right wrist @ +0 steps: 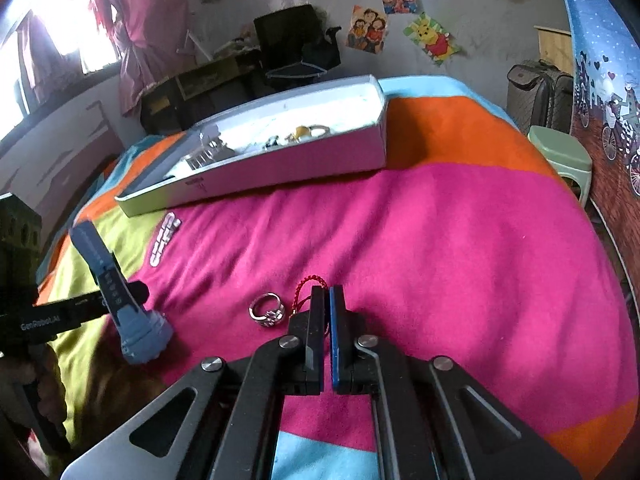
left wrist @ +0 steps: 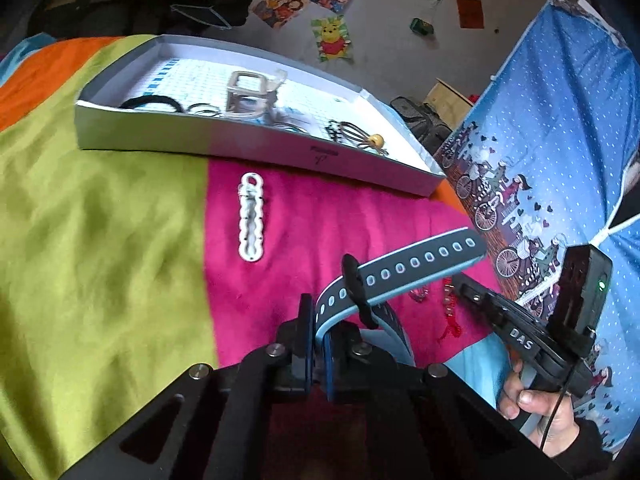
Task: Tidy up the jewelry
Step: 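Grasp the blue watch strap with left tool while right tool grasps the red string bracelet, then lower the watch into the tray with left tool while right tool drops the bracelet there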
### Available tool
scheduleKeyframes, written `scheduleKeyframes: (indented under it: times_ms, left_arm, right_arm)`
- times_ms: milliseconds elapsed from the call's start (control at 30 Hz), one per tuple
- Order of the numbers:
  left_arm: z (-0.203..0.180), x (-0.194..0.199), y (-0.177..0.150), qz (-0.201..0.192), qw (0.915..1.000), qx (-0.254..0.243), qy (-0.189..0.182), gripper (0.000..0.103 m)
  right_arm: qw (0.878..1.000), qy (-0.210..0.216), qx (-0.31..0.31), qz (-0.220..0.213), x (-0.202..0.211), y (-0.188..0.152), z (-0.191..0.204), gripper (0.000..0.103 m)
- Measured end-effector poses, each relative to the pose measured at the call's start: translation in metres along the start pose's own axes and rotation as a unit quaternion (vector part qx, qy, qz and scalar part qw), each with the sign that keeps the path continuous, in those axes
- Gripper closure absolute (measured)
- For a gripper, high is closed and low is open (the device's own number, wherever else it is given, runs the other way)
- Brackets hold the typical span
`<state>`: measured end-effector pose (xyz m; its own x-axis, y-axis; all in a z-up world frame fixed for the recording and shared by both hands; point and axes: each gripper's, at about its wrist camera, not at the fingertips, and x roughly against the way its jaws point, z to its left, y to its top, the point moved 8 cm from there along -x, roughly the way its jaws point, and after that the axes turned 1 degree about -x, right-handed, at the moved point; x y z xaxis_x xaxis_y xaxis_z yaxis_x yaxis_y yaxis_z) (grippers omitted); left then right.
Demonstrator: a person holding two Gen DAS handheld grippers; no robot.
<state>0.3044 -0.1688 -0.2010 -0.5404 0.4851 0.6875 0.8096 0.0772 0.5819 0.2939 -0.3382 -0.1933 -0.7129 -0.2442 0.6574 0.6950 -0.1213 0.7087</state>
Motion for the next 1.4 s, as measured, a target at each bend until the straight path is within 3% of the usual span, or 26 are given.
scheduleKeyframes:
  times_ms: [167, 367, 567, 767, 1067, 1400]
  left_arm:
    - [0.005, 0.006, 0.010, 0.002, 0.9998, 0.021, 0.004, 0.099]
    - [0.004, 0.019, 0.047, -0.026, 0.9994, 0.023, 0.004, 0.099]
    - [0.003, 0.019, 0.107, -0.064, 0.9978, 0.010, 0.018, 0.099]
    - [0.007, -0.011, 0.169, -0.072, 0.9969, 0.008, 0.031, 0.099]
    - [0.010, -0.069, 0.192, -0.046, 0.9981, 0.012, 0.041, 0.098]
    - [0.007, -0.080, 0.197, -0.054, 0.9962, 0.001, 0.069, 0.094]
  right_arm:
    - [1.000, 0.015, -0.004, -0.009, 0.010, 0.009, 0.001, 0.101]
    - [0.999, 0.025, 0.015, -0.031, 0.018, 0.048, 0.015, 0.101]
    - [0.998, 0.040, 0.019, -0.050, -0.001, 0.110, 0.030, 0.101]
    - [0.998, 0.027, -0.006, -0.056, -0.042, 0.156, 0.026, 0.101]
    - [0.999, -0.015, -0.025, -0.027, -0.099, 0.168, -0.002, 0.101]
    - [0.999, -0.032, -0.011, -0.005, -0.119, 0.157, -0.006, 0.100]
